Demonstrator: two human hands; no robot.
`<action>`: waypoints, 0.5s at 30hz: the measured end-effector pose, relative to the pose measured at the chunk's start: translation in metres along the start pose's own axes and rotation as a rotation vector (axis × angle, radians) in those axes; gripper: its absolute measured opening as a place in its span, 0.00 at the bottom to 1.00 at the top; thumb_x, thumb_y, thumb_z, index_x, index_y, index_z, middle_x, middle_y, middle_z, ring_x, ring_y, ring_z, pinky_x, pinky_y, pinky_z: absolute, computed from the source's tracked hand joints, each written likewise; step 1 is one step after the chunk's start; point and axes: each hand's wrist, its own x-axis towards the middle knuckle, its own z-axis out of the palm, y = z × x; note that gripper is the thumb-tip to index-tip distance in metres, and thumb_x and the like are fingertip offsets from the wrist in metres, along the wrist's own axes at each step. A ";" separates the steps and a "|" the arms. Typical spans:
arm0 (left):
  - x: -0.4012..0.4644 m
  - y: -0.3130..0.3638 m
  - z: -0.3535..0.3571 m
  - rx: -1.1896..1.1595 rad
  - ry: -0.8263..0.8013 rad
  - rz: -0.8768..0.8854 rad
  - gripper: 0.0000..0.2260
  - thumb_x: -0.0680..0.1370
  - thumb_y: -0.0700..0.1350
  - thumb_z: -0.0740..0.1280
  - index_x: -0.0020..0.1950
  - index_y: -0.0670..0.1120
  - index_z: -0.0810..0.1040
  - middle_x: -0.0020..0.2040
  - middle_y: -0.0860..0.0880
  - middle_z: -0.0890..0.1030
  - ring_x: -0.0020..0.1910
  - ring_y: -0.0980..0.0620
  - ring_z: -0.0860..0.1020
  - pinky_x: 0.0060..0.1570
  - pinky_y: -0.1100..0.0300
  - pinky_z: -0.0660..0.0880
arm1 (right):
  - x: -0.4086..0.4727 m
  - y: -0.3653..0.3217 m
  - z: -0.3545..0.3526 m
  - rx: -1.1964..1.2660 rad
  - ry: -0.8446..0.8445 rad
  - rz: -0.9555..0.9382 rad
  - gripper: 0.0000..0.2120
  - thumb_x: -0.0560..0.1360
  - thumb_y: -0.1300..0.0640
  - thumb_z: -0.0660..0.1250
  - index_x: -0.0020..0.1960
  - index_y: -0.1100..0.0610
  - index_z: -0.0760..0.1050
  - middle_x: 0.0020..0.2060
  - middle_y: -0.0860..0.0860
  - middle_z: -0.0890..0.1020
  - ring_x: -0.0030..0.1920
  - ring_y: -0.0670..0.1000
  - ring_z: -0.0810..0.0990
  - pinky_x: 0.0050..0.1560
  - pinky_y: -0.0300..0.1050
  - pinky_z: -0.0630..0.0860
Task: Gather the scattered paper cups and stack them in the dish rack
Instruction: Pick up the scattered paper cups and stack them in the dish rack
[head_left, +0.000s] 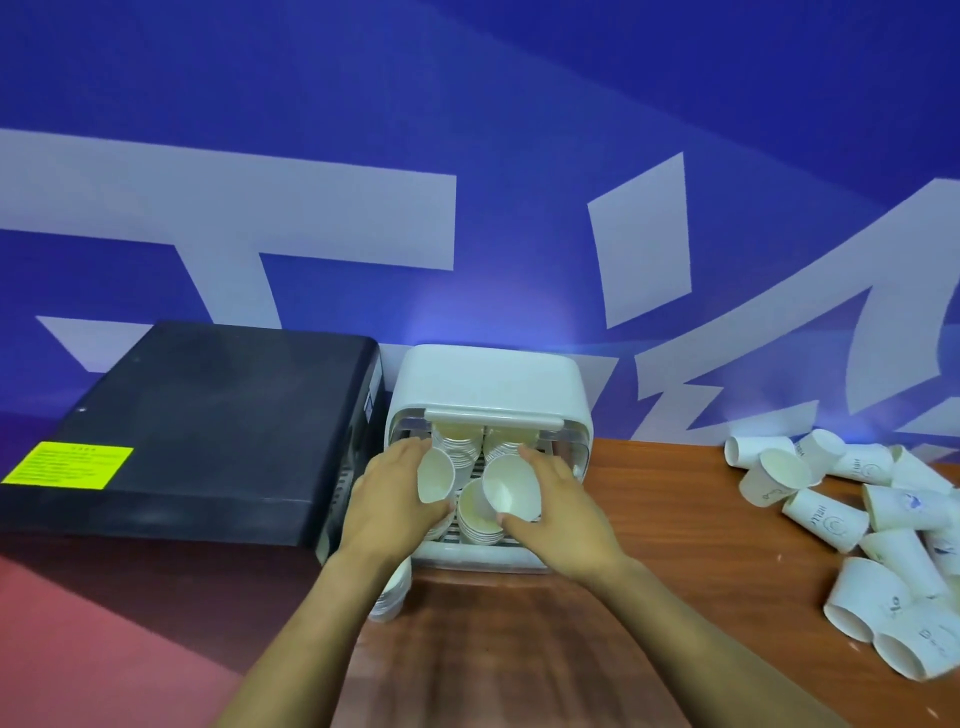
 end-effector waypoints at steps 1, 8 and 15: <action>0.003 -0.002 0.001 0.009 -0.008 -0.008 0.31 0.69 0.50 0.74 0.70 0.50 0.69 0.68 0.53 0.72 0.66 0.50 0.70 0.65 0.52 0.70 | 0.002 0.000 0.002 0.000 -0.008 0.006 0.37 0.71 0.45 0.69 0.75 0.46 0.55 0.72 0.44 0.62 0.70 0.49 0.65 0.64 0.47 0.70; 0.017 -0.013 0.010 0.039 -0.040 -0.039 0.31 0.69 0.52 0.73 0.70 0.52 0.68 0.69 0.55 0.71 0.67 0.50 0.69 0.65 0.51 0.69 | 0.020 -0.002 0.022 0.025 -0.036 0.024 0.38 0.70 0.43 0.70 0.75 0.49 0.57 0.72 0.45 0.64 0.71 0.47 0.63 0.68 0.45 0.65; 0.018 -0.023 0.027 0.122 -0.186 -0.101 0.36 0.68 0.60 0.72 0.73 0.56 0.63 0.71 0.56 0.68 0.70 0.51 0.65 0.66 0.49 0.65 | 0.028 0.012 0.039 -0.078 -0.127 0.059 0.39 0.70 0.39 0.69 0.75 0.49 0.57 0.70 0.46 0.66 0.70 0.50 0.63 0.69 0.46 0.64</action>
